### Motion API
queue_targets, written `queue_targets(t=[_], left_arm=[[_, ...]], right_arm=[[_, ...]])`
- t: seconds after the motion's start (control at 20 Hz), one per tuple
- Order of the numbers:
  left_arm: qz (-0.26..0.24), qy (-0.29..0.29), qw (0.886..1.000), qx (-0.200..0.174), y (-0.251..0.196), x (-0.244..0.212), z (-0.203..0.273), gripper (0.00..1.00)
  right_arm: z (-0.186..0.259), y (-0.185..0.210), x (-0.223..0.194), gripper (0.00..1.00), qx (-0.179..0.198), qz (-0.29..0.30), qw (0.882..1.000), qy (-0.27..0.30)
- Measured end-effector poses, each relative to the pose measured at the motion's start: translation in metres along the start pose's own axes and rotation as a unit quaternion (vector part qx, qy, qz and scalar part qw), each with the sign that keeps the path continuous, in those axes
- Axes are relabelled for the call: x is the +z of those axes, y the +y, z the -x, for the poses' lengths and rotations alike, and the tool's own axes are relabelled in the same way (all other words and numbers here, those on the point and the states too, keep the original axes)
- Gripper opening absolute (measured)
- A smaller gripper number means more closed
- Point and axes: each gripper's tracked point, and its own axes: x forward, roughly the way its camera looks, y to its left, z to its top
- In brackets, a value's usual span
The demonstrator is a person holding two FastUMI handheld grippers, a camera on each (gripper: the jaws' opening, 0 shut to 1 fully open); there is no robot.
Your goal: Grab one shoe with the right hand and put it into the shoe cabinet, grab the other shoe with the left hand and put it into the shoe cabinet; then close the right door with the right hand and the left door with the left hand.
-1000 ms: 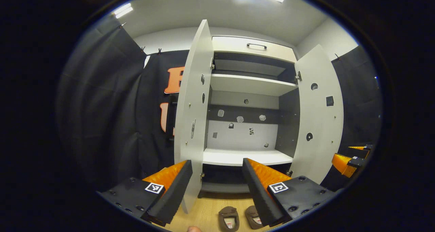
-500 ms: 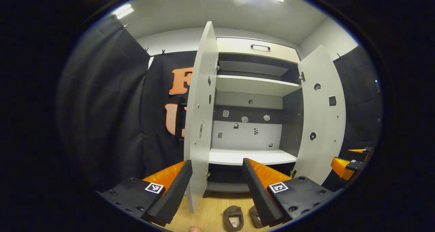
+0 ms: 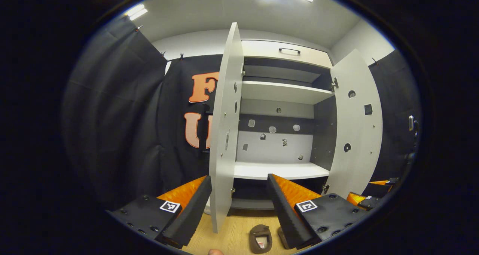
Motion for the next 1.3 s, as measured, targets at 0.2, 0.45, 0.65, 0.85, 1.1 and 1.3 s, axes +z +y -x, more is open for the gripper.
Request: queue_targets(t=[0.2, 0.45, 0.65, 0.85, 1.1, 1.3], left_arm=[[-0.006, 0.005, 1.0, 0.006, 0.008, -0.004, 0.0, 0.96], [-0.015, 0.011, 1.0, 0.011, 0.016, -0.008, 0.001, 0.94], [-0.018, 0.018, 1.0, 0.013, 0.019, -0.015, 0.001, 0.96], [-0.021, 0.026, 0.999, 0.015, 0.025, -0.023, -0.003, 0.96], [-0.022, 0.045, 0.999, 0.022, 0.035, -0.039, -0.011, 0.94], [-0.026, 0.051, 0.998, 0.027, 0.041, -0.045, -0.016, 0.96]], right_arm=[[-0.023, 0.01, -0.061, 0.95, 0.008, -0.009, 0.998, 0.054], [-0.051, 0.022, -0.152, 0.95, 0.021, -0.04, 0.987, 0.154], [-0.066, 0.03, -0.222, 0.96, 0.019, -0.055, 0.971, 0.23], [-0.08, 0.034, -0.277, 0.9, 0.011, -0.08, 0.951, 0.299], [-0.097, 0.043, -0.31, 0.77, 0.011, -0.083, 0.937, 0.34], [-0.107, 0.047, -0.32, 0.56, 0.007, -0.091, 0.929, 0.36]])
